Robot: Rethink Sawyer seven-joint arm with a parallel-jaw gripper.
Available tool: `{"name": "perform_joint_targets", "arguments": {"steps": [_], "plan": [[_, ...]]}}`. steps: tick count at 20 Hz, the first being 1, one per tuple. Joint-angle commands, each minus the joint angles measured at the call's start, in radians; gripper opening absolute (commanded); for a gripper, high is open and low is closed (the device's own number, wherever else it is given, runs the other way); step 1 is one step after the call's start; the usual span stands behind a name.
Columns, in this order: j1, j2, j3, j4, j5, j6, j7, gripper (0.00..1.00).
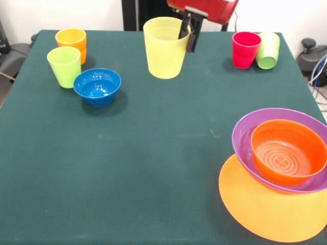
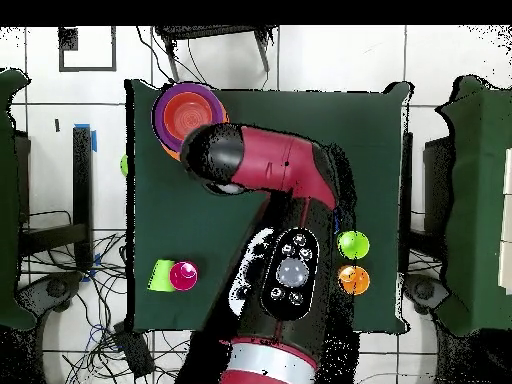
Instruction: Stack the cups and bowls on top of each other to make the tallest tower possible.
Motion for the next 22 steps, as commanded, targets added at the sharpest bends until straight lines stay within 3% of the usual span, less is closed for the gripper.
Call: {"name": "perform_joint_targets", "arguments": {"steps": [1,6,12,16,22], "plan": [[0.003,0.126,0.074,-0.344,0.022,0.172,0.171,0.0],[-0.014,0.216,0.105,-0.453,0.04,0.174,0.147,0.0],[-0.004,0.254,0.076,-0.558,0.053,0.26,0.133,0.0],[0.02,0.29,0.078,-0.583,0.076,0.247,0.168,0.0],[0.04,0.311,0.062,-0.619,0.093,0.318,0.169,0.0]]}}
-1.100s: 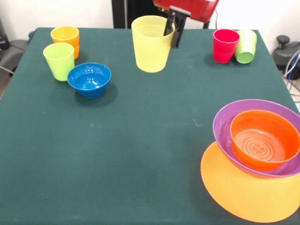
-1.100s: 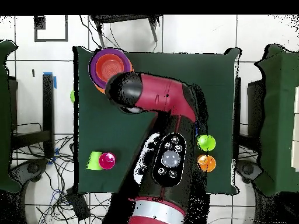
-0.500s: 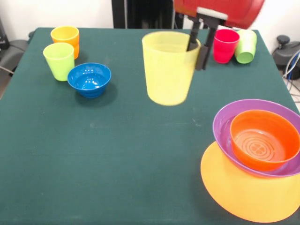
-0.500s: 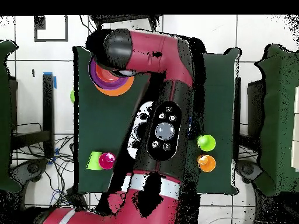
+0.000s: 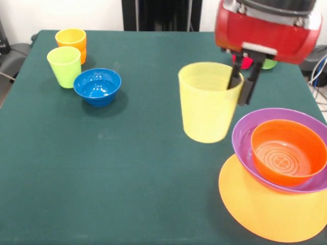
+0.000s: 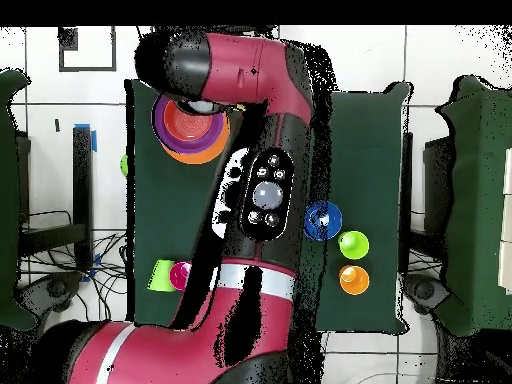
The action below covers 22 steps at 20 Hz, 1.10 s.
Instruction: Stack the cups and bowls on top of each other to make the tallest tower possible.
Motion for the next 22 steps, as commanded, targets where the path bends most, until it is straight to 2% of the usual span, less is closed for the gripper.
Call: {"name": "perform_joint_targets", "arguments": {"steps": [1,7,14,20,22], "plan": [[0.034,0.064,0.063,-0.073,0.02,0.191,0.171,0.0],[0.071,0.041,0.06,-0.006,0.044,0.192,0.211,0.0],[0.109,0.031,0.032,0.018,0.064,0.226,0.255,0.0],[0.145,0.024,0.03,0.147,0.078,0.109,0.319,0.0],[0.156,0.021,0.02,0.174,0.062,0.063,0.32,0.0]]}}
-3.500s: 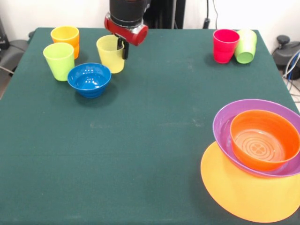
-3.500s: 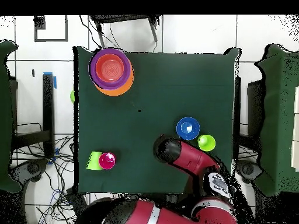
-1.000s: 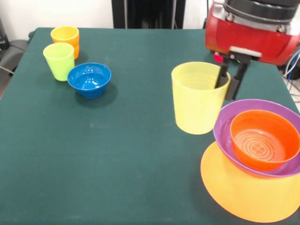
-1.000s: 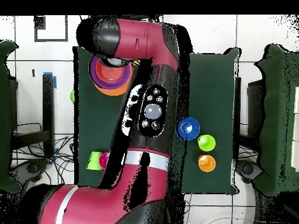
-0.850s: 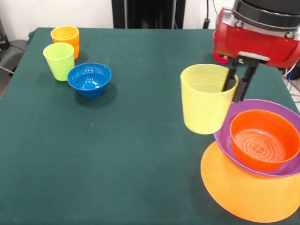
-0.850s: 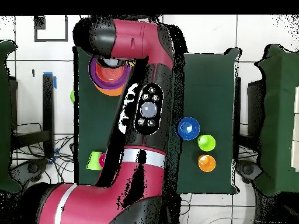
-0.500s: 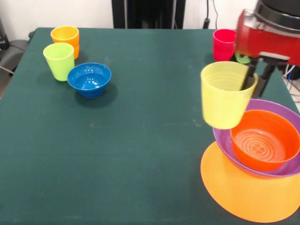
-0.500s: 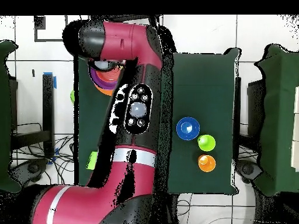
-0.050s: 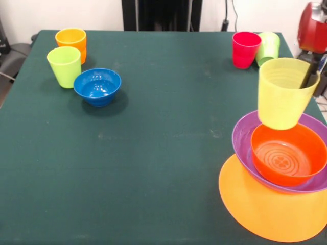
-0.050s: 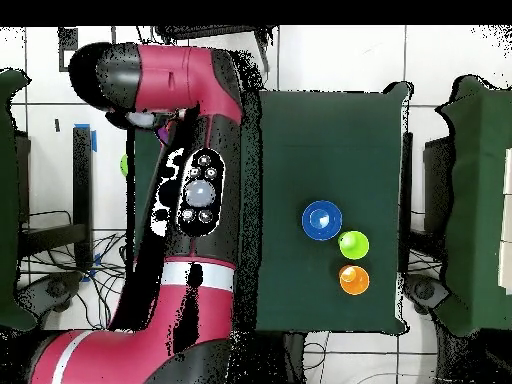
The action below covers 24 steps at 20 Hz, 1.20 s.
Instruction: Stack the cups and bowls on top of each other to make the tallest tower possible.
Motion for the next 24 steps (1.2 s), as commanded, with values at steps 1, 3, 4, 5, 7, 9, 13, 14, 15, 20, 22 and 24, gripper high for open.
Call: {"name": "perform_joint_targets", "arguments": {"steps": [1,3,4,5,7,9,13,14,15,20,22,24], "plan": [[0.032,-0.022,0.032,0.189,-0.022,-0.069,0.224,0.0],[0.036,-0.023,0.027,0.205,-0.036,-0.111,0.218,0.0],[0.035,-0.023,0.029,0.211,-0.04,-0.129,0.214,0.0],[0.035,-0.021,0.032,0.217,-0.038,-0.142,0.217,0.0],[0.041,-0.019,0.031,0.23,-0.036,-0.164,0.228,0.0],[0.047,-0.017,0.031,0.245,-0.031,-0.186,0.244,0.0],[0.054,-0.006,0.033,0.246,-0.021,-0.231,0.257,0.0],[0.056,-0.002,0.033,0.242,-0.02,-0.245,0.26,0.0],[0.054,0.005,0.038,0.228,-0.017,-0.241,0.251,0.0],[0.054,0.027,0.041,0.187,-0.008,-0.224,0.248,0.0],[0.053,0.03,0.043,0.184,-0.006,-0.223,0.246,0.0],[0.057,0.032,0.043,0.185,-0.006,-0.233,0.251,0.0]]}}
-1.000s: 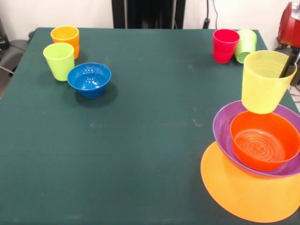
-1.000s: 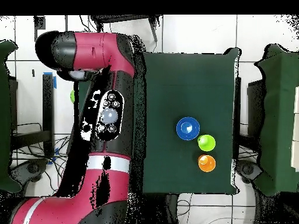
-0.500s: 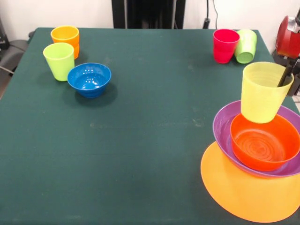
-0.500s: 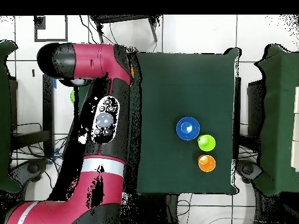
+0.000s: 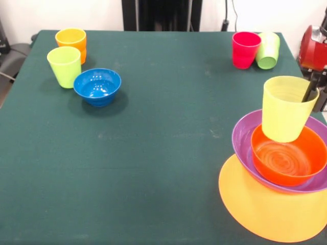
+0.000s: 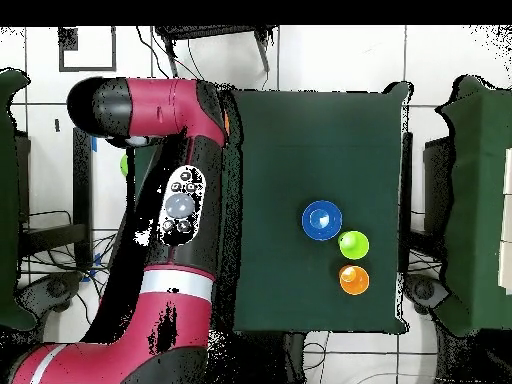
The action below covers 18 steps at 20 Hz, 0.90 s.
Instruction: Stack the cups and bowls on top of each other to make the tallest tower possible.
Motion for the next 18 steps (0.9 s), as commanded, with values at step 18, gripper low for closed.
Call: {"name": "perform_joint_targets", "arguments": {"steps": [18], "plan": [[0.029,0.047,0.046,0.138,-0.015,-0.194,0.185,0.0]]}}
